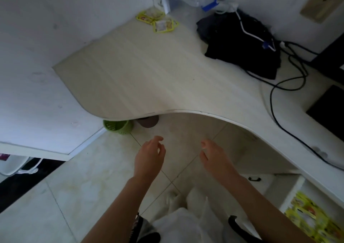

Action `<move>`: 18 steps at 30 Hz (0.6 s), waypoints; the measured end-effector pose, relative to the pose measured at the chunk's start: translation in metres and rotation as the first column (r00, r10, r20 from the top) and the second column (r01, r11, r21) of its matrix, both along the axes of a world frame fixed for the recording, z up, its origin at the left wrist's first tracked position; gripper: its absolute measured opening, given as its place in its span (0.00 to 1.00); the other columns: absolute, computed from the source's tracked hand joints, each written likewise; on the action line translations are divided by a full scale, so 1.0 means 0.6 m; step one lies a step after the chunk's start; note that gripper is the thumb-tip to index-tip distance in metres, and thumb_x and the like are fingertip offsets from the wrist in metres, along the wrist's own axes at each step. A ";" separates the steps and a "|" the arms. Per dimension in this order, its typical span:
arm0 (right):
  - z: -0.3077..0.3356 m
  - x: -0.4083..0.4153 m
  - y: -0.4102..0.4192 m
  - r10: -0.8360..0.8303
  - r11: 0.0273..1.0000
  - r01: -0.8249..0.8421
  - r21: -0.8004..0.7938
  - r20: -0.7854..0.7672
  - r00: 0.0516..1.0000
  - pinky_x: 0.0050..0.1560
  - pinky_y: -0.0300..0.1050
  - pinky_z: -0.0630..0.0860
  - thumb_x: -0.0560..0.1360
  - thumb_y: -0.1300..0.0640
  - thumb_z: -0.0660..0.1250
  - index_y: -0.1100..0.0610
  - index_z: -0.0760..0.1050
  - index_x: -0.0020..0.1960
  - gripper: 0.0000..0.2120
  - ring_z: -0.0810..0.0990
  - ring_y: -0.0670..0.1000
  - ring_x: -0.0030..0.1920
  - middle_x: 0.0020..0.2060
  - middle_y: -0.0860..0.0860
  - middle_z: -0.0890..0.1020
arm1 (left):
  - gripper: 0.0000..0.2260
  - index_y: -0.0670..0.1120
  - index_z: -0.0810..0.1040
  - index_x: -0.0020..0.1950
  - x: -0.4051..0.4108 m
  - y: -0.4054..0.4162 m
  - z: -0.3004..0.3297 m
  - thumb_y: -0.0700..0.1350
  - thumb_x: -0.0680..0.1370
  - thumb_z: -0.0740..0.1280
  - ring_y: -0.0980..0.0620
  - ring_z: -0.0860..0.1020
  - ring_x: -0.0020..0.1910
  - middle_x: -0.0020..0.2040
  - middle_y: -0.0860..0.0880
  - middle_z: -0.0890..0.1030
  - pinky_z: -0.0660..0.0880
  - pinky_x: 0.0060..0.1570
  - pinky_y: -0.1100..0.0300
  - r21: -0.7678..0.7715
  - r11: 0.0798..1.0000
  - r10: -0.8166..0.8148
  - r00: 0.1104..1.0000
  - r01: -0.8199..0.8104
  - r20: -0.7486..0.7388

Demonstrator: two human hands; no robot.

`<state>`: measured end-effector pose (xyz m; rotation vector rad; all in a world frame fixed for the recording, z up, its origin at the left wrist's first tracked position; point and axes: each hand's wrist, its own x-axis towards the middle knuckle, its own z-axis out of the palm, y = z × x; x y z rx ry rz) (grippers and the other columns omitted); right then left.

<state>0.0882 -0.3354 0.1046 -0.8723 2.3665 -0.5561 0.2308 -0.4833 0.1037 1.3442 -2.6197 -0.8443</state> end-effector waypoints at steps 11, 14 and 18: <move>0.015 -0.171 -0.234 0.111 0.992 -0.116 -0.054 -0.093 0.989 0.58 0.48 0.73 0.78 0.55 0.61 0.56 0.69 0.66 0.17 0.77 0.54 0.58 0.58 0.53 0.79 | 0.10 0.51 0.76 0.60 -0.133 -0.222 -0.001 0.46 0.79 0.63 0.52 0.80 0.49 0.47 0.52 0.82 0.78 0.49 0.53 -0.041 0.998 0.046 0.998 -0.047 -0.033; 0.024 -0.237 -0.298 0.187 0.981 -0.192 -0.039 -0.101 0.977 0.58 0.44 0.72 0.80 0.54 0.59 0.54 0.66 0.68 0.17 0.75 0.51 0.60 0.60 0.51 0.77 | 0.10 0.52 0.76 0.59 -0.190 -0.283 0.002 0.47 0.79 0.63 0.53 0.79 0.47 0.45 0.54 0.82 0.77 0.48 0.55 -0.059 0.993 0.098 0.995 -0.099 -0.026; 0.034 -0.320 -0.378 0.255 0.964 -0.261 -0.044 -0.100 0.962 0.57 0.44 0.73 0.80 0.53 0.58 0.54 0.66 0.68 0.17 0.75 0.50 0.60 0.61 0.51 0.76 | 0.10 0.52 0.76 0.59 -0.254 -0.338 0.009 0.48 0.78 0.63 0.53 0.79 0.48 0.46 0.54 0.82 0.78 0.47 0.55 -0.054 0.988 0.147 0.989 -0.147 -0.009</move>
